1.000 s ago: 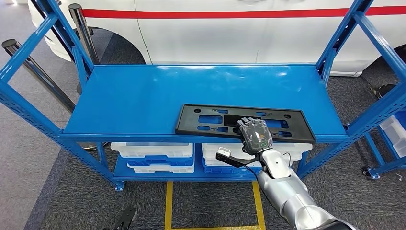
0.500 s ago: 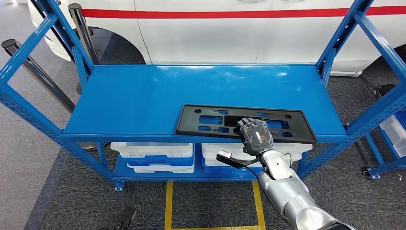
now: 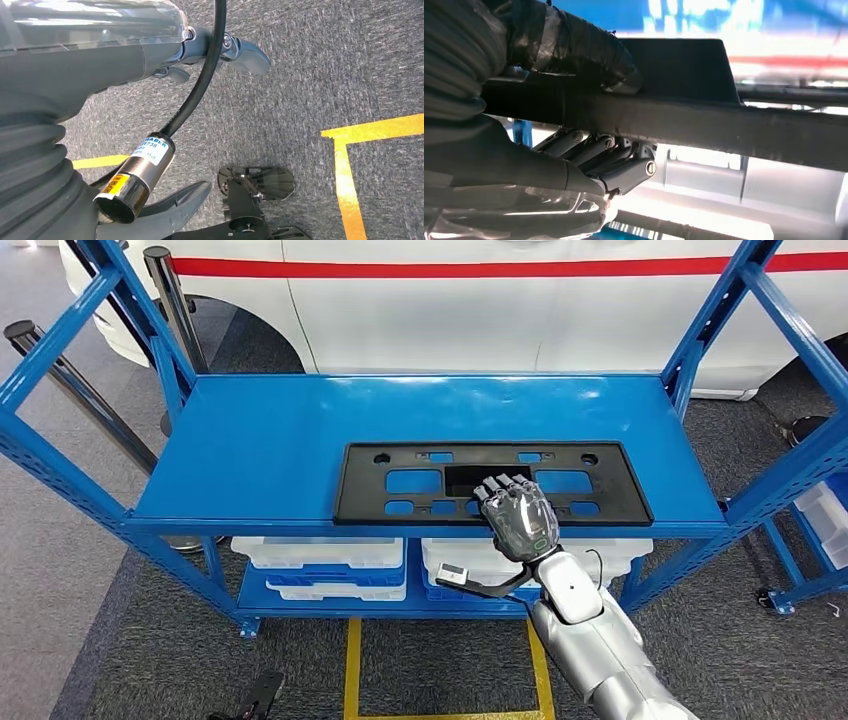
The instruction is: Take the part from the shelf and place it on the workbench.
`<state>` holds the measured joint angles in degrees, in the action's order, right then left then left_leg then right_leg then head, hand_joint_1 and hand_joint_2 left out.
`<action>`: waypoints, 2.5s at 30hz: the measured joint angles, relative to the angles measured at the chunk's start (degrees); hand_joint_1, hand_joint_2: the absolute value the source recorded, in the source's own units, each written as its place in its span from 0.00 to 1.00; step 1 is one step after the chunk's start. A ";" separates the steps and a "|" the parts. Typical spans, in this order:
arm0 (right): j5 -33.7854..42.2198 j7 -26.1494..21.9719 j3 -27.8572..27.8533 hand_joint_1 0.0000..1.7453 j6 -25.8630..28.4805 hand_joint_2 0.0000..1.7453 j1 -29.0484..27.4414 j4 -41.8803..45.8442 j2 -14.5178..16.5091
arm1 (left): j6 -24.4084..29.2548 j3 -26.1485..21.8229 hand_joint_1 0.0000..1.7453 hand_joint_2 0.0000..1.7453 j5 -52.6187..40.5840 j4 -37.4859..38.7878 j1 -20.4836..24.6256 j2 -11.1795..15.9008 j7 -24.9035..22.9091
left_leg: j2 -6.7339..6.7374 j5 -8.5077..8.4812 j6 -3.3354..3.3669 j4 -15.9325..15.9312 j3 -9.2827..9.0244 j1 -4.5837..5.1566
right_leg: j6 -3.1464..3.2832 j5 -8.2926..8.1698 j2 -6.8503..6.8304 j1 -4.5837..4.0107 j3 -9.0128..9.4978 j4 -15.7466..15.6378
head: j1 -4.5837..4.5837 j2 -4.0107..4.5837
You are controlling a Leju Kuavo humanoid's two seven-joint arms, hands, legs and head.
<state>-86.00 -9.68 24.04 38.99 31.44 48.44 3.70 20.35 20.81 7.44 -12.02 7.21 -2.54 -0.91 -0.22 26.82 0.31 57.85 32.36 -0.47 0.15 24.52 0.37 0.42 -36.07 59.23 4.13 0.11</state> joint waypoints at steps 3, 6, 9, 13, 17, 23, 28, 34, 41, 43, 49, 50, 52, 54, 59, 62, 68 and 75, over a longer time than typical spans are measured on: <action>-0.39 -0.77 0.03 1.00 0.00 1.00 -0.53 5.36 -0.05 | -0.02 -0.01 0.00 1.00 -0.40 0.00 0.10 0.00 0.05 | 0.01 0.00 0.00 0.00 -0.01 0.00 | 0.00 0.00 0.01 0.00 0.01 0.00 | 0.00 0.00; -0.40 -1.25 0.18 1.00 0.00 1.00 -0.73 8.88 -0.05 | -0.06 -0.02 0.00 1.00 -0.60 0.00 0.13 0.00 0.06 | 0.00 0.00 0.00 0.01 -0.01 0.00 | 0.00 0.00 -0.01 0.00 0.01 0.00 | 0.00 0.00; -0.40 -1.31 0.32 1.00 0.00 1.00 -0.90 10.95 -0.06 | -0.07 -0.02 0.00 1.00 -0.60 0.00 0.14 0.00 0.06 | -0.01 0.00 0.00 0.03 -0.01 0.00 | 0.00 -0.01 0.00 0.00 0.02 0.00 | 0.00 0.00; -0.51 -1.31 0.56 1.00 0.00 1.00 -1.42 13.13 -0.11 | -0.17 -0.02 0.00 1.00 -0.73 0.00 0.14 0.00 0.06 | -0.01 0.00 0.00 0.03 0.00 0.00 | 0.00 0.00 -0.01 0.01 0.02 0.00 | 0.00 0.00; -0.58 -1.31 0.87 1.00 0.00 1.00 -1.88 14.90 -0.24 | -0.23 -0.02 0.00 1.00 -0.75 0.00 0.14 0.00 0.07 | -0.01 0.01 0.00 0.03 0.00 0.00 | 0.00 0.00 0.00 0.00 0.01 0.00 | 0.00 0.00; -0.53 -1.63 0.98 1.00 0.00 1.00 -2.30 16.87 -0.30 | -0.65 -0.15 0.00 1.00 -0.74 0.00 0.15 0.05 0.01 | -0.03 -0.48 1.29 -0.22 -0.07 0.13 | -0.87 -0.56 0.04 0.32 0.26 -0.62 | -0.03 0.00; -0.25 -2.14 0.98 1.00 -0.02 1.00 -2.28 17.15 -0.46 | -0.85 -0.23 0.00 1.00 -0.75 -0.01 0.41 -0.16 0.04 | 0.53 -2.61 1.92 -3.18 -0.91 -0.55 | -1.71 5.76 -0.07 0.47 -3.21 8.17 | 0.06 0.00; -0.04 -2.41 0.99 1.00 -0.02 1.00 -2.57 16.62 -0.90 | -0.92 -0.31 0.00 1.00 -0.73 0.00 0.39 -0.18 -0.03 | 0.53 -1.93 0.49 -0.34 1.24 -1.41 | -3.45 3.18 -0.29 1.86 0.55 4.39 | 0.08 0.00; 1.55 -0.96 2.01 1.00 -0.04 1.00 -2.37 15.55 -1.13 | -0.93 -0.33 0.00 1.00 -0.77 0.00 0.32 -0.04 -0.04 | 0.21 0.02 -1.29 3.30 3.72 -1.24 | -0.30 2.24 0.13 1.81 0.34 2.37 | -0.04 0.00; 1.74 -0.63 2.42 1.00 -0.04 1.00 -2.18 15.06 -1.22 | -0.97 -0.33 0.00 1.00 -0.77 0.00 0.35 -0.04 -0.05 | 0.25 4.52 -1.30 9.08 5.86 -1.23 | 0.58 1.58 0.00 1.54 -0.41 2.32 | -0.04 0.00; 1.70 -0.97 2.49 1.00 -0.04 1.00 -2.04 13.88 -1.23 | -1.07 -0.37 0.00 1.00 -0.78 0.00 0.46 -0.04 -0.05 | 0.21 5.25 0.58 10.26 2.38 -0.46 | 1.15 -0.30 -0.15 0.15 -2.45 2.32 | -0.04 0.00; 1.71 -1.01 2.49 1.00 -0.04 1.00 -1.99 13.83 -1.23 | -1.07 -0.38 0.00 1.00 -0.79 0.00 0.55 -0.02 -0.05 | 0.22 4.28 0.98 6.47 0.00 -0.17 | 1.02 -0.60 -0.15 -0.02 -2.67 2.31 | -0.04 0.00; 1.68 -1.13 2.49 1.00 -0.04 1.00 -1.85 13.73 -1.22 | -1.07 -0.39 0.00 1.00 -0.84 0.00 0.70 0.01 -0.07 | 0.20 3.30 1.19 2.06 -2.34 0.33 | 0.49 -1.36 -0.19 -0.05 -2.91 2.09 | -0.03 0.00; 1.58 -1.34 2.49 1.00 -0.04 1.00 -1.78 13.64 -1.22 | -1.07 -0.39 0.00 1.00 -0.90 0.00 0.72 0.01 -0.13 | 0.17 2.47 1.07 1.30 -2.04 0.51 | -0.32 -2.36 -0.22 0.04 -3.00 1.51 | -0.01 0.00; 1.52 -2.03 2.49 1.00 -0.04 1.00 -1.79 13.35 -1.31 | -1.07 -0.42 0.00 1.00 -1.04 0.00 0.77 -0.03 -0.28 | 0.62 -0.94 2.43 -0.15 0.21 0.20 | -1.55 5.89 -0.22 0.27 -5.44 9.17 | 0.05 0.00; 1.52 -2.31 2.49 1.00 -0.04 1.00 -1.83 12.96 -1.34 | -1.08 -0.42 0.00 1.00 -1.42 0.00 0.73 -0.03 -0.33 | 0.68 -2.43 2.43 0.43 2.82 0.33 | -1.96 7.94 -0.24 0.37 -5.63 15.90 | 0.03 0.00; 1.63 -3.16 2.49 1.00 -0.02 1.00 -1.60 12.83 -1.37 | -1.11 -0.44 0.00 1.00 -1.64 0.00 0.75 -0.07 -0.44 | 0.66 -4.85 1.04 1.64 5.98 0.43 | -0.54 5.62 -0.18 -0.31 5.65 0.88 | 0.02 0.00; 1.69 -3.58 2.49 1.00 -0.04 1.00 -1.28 12.54 -1.29 | -1.09 -0.44 0.00 1.00 -1.78 0.00 0.64 0.04 -0.49 | 0.31 4.55 -1.29 11.67 9.12 -0.13 | 1.72 0.97 -0.64 0.41 1.91 -0.64 | -0.27 0.00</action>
<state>-84.30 -13.26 26.53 38.95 30.16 60.99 2.42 19.26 20.37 5.66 -12.02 7.85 -2.49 -1.40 0.09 31.37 -0.98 69.52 41.48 -0.60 1.87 25.50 -0.27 0.83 -34.17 58.59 3.86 0.11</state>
